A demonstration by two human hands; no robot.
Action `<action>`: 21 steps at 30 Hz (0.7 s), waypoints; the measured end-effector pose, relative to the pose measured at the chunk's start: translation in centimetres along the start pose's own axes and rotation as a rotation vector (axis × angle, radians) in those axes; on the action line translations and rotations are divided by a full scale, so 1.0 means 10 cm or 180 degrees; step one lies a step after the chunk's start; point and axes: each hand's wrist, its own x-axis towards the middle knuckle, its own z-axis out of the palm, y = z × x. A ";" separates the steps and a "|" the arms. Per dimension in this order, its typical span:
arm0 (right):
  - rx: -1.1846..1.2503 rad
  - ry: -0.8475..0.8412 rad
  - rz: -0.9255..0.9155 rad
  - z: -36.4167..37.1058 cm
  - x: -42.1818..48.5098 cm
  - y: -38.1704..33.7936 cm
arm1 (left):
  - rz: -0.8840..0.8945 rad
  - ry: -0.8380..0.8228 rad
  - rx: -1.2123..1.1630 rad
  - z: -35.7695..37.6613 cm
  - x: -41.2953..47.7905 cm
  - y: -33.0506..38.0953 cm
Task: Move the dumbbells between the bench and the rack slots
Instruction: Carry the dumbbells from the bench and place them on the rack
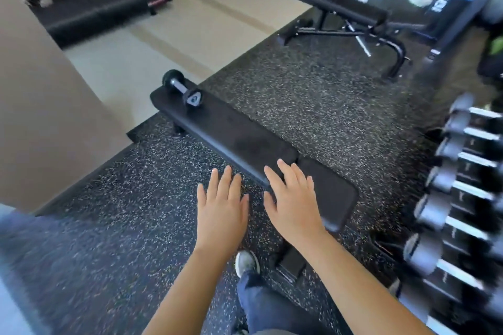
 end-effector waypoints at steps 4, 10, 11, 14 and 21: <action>0.0221 -0.0131 -0.0024 0.06 0.71 0.01 | -0.0090 0.0049 0.0075 0.01 0.60 -0.15; 0.0290 -0.0321 -0.0142 0.13 1.63 -0.11 | -0.0190 -0.0115 0.0162 -0.06 1.34 -0.39; 0.0272 -0.0353 -0.0166 0.15 1.76 -0.16 | -0.0225 -0.0127 0.0154 -0.07 1.43 -0.46; 0.0375 -0.0384 -0.0248 0.28 2.10 -0.35 | -0.0413 -0.0251 0.0103 -0.07 1.63 -0.73; 0.0138 -0.0783 -0.0402 0.72 2.87 -0.92 | -0.0782 -0.0397 -0.0145 -0.09 2.22 -1.60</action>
